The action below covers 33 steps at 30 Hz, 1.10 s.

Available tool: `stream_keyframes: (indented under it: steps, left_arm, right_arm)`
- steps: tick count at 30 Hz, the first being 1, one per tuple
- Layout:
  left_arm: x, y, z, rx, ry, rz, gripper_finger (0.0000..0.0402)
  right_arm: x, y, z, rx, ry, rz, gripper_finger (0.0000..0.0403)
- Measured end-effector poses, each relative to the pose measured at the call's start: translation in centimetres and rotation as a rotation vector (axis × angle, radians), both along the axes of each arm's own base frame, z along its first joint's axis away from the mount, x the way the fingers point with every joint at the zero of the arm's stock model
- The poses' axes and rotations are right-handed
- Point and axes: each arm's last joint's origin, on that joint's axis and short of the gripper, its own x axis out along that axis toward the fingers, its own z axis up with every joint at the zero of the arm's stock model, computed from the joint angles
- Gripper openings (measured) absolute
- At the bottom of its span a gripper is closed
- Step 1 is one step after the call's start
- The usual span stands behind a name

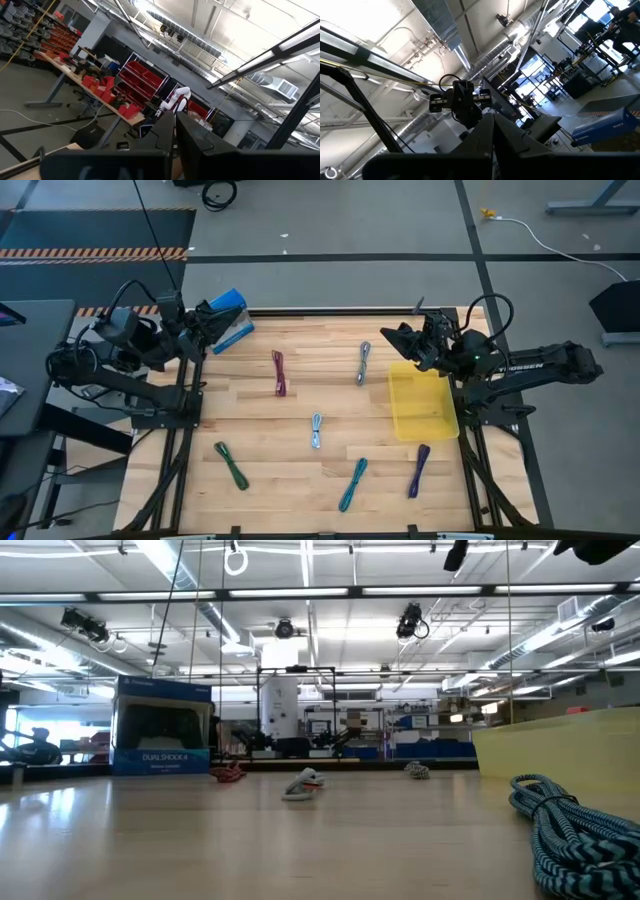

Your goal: Pick and place USB-C Cables

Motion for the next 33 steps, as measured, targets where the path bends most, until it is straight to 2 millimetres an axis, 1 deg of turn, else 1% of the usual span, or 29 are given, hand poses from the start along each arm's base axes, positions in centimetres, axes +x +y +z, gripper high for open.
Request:
stream_keyframes:
  steps: [3,6,10,13,15,17,19,23,26,28,31,33]
  left_arm:
    - [0.0,0.0,0.1,-0.01,-0.01,-0.003,0.0025]
    - [-0.1,0.0,0.2,-0.068,-0.048,-0.024,0.0025]
    - [-0.1,0.0,0.2,-0.079,-0.051,-0.028,0.0025]
    - [0.0,0.0,0.1,-0.073,-0.043,-0.026,0.0025]
    - [0.4,-0.1,-0.3,-0.064,0.001,-0.025,0.0025]
    - [0.7,-0.2,-0.9,-0.067,0.071,-0.034,0.0025]
    - [1.3,-0.6,-2.1,-0.073,0.177,-0.059,0.0025]
    - [1.8,-1.0,-5.2,-0.036,0.497,-0.08,0.0025]
    - [2.0,-0.7,-7.5,-0.058,0.721,-0.041,0.0025]
    - [2.0,-0.5,-8.8,-0.107,0.84,0.0,0.0025]
    - [2.0,0.3,-10.3,-0.213,0.952,0.096,0.0025]
    - [2.5,0.9,-11.1,-0.274,1.006,0.151,0.0025]
  right_arm:
    - [0.0,0.0,0.0,0.026,-0.008,0.015,0.0015]
    - [-0.1,0.0,0.1,0.113,-0.044,0.063,0.0015]
    - [-0.1,0.0,0.1,0.203,-0.065,0.112,0.0015]
    - [-0.1,0.0,0.1,0.26,-0.079,0.138,0.0015]
    - [0.0,0.0,0.1,0.269,-0.079,0.132,0.0015]
    - [0.1,0.0,0.0,0.27,-0.073,0.131,0.0015]
    - [0.1,0.0,0.0,0.247,-0.067,0.124,0.0015]
    - [0.1,0.0,0.0,0.184,-0.046,0.095,0.0015]
    - [0.1,0.0,-0.1,0.15,-0.037,0.071,0.0015]
    - [0.3,-0.3,-0.2,0.105,-0.018,0.009,0.0015]
    - [0.9,-1.2,-1.3,0.064,0.104,-0.086,0.0016]
    - [1.5,-1.8,-2.8,0.102,0.247,-0.106,0.002]
